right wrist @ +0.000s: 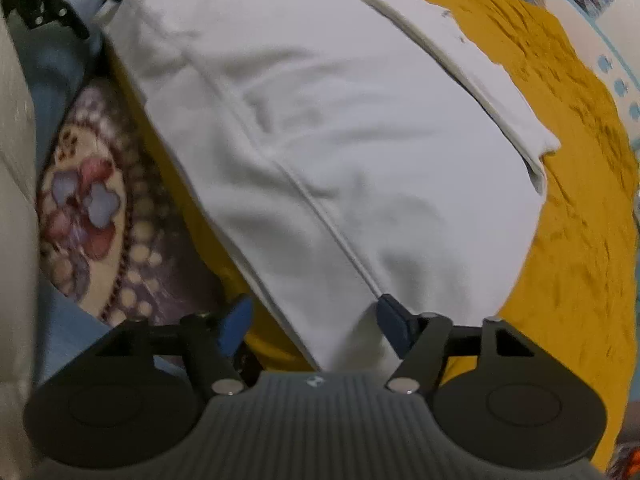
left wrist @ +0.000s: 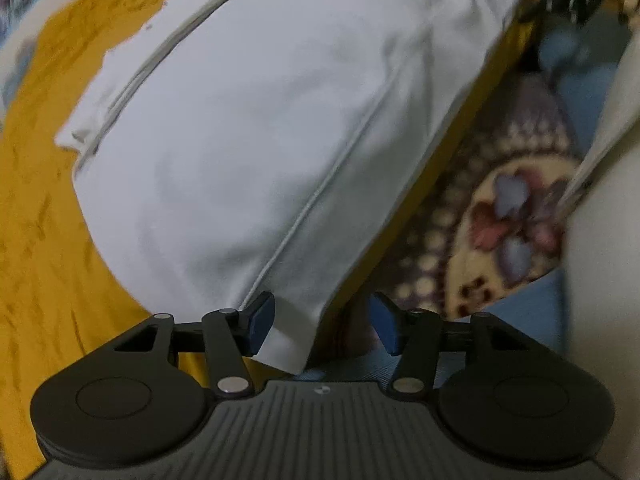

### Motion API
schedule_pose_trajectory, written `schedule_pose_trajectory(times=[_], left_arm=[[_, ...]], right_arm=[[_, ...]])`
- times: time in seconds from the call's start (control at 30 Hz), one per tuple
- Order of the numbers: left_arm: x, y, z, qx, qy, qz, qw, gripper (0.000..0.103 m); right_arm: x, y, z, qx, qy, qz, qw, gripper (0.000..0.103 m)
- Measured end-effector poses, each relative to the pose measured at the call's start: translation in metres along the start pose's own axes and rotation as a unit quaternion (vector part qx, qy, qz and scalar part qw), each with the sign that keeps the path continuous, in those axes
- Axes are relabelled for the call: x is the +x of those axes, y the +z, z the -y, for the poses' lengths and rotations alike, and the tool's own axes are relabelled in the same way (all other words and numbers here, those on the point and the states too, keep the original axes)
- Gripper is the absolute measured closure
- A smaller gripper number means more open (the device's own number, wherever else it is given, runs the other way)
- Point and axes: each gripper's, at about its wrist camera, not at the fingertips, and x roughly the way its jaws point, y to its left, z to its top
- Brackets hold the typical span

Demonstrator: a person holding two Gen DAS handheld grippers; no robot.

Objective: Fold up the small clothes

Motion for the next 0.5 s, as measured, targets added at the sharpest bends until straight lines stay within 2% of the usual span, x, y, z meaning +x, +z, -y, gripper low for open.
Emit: schedule_pose_trajectory(times=[0.1,0.23,0.27,0.3,0.37,0.4,0.47,0.5], left_arm=[[0.015,-0.002,0.019,0.042,0.049,-0.005,0.9979,0.036],[0.028,-0.001,0.027,0.049,0.092,-0.006,0.9945,0.037],[0.031,0.0,0.029,0.049,0.102,-0.006,0.9936,0.04],[0.035,0.001,0.031,0.05,0.115,-0.007,0.992,0.044],[0.039,0.001,0.035,0.055,0.148,-0.007,0.9874,0.064],[0.039,0.001,0.036,0.056,0.158,-0.006,0.9859,0.066],[0.033,0.0,0.035,0.044,0.159,-0.002,0.9863,0.087],[0.028,-0.001,0.033,0.039,0.162,0.002,0.9859,0.09]], right_arm=[[0.01,-0.004,-0.007,-0.034,-0.012,-0.006,0.999,0.03],[0.021,-0.009,-0.01,-0.053,-0.021,-0.007,0.998,0.029],[0.024,-0.011,-0.01,-0.06,-0.024,-0.006,0.998,0.029],[0.027,-0.014,-0.012,-0.071,-0.028,-0.005,0.997,0.029],[0.033,-0.019,-0.02,-0.097,-0.041,-0.003,0.994,0.031],[0.033,-0.021,-0.023,-0.11,-0.05,-0.002,0.993,0.035],[0.03,-0.024,-0.025,-0.126,-0.069,0.001,0.99,0.053],[0.025,-0.024,-0.022,-0.121,-0.066,0.003,0.99,0.058]])
